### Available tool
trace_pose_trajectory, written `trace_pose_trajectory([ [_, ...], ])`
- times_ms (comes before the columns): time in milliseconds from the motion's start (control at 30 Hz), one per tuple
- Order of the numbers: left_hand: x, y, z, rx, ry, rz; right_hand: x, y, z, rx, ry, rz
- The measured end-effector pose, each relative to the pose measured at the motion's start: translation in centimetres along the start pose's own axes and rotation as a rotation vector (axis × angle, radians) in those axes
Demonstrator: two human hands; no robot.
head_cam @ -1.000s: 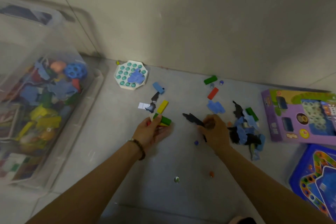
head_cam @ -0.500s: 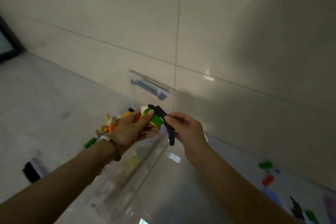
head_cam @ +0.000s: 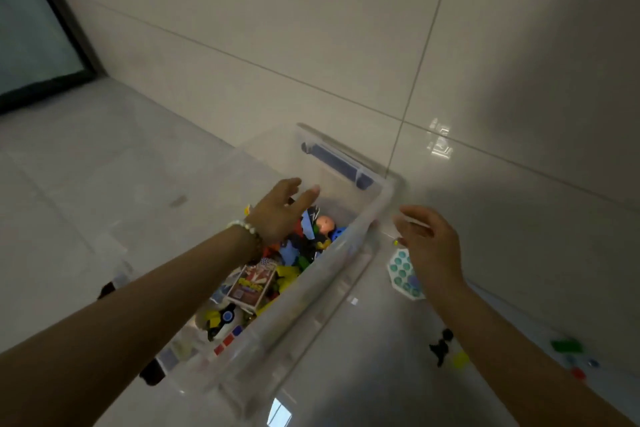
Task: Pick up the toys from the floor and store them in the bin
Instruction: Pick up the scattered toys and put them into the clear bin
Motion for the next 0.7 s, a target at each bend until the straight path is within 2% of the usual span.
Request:
trace_pose_trajectory([
  [200,12.3,-0.8,-5.6,0.263,0.021,0.144,-13.8,-0.9,-9.0,0.22,0.197,-0.127],
  [267,17.2,-0.8,-4.0,0.228,-0.042,0.244,-16.8,0.0,-12.9,0.337,0.251,-0.144],
  [433,26.9,-0.2,5.8,-0.065,-0.356,0.443,-19.3,1.5,-20.5,0.481,0.346,-0.073],
  [533,30.1,0.0,9.9,-0.114,-0.394,0.461,-19.1,2.1,-23.5,0.474,0.389,0.0],
  [600,31.8,0.0,11.7,-0.072,-0.43,0.448,-18.8,2.4,-24.8,0.417,0.471,0.056],
  [700,33.9,0.0,13.2,0.024,-0.483,0.378,-18.5,2.9,-26.1,0.341,0.514,0.05],
])
Point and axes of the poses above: each hand's wrist, its own y-axis away from the middle knuckle, its own x-axis out of the palm, z = x × y, the point moved 5 cm from there along -y, towards the middle knuckle, and after that the axes turned 2 degrees about -y, right-handed, at the moved point
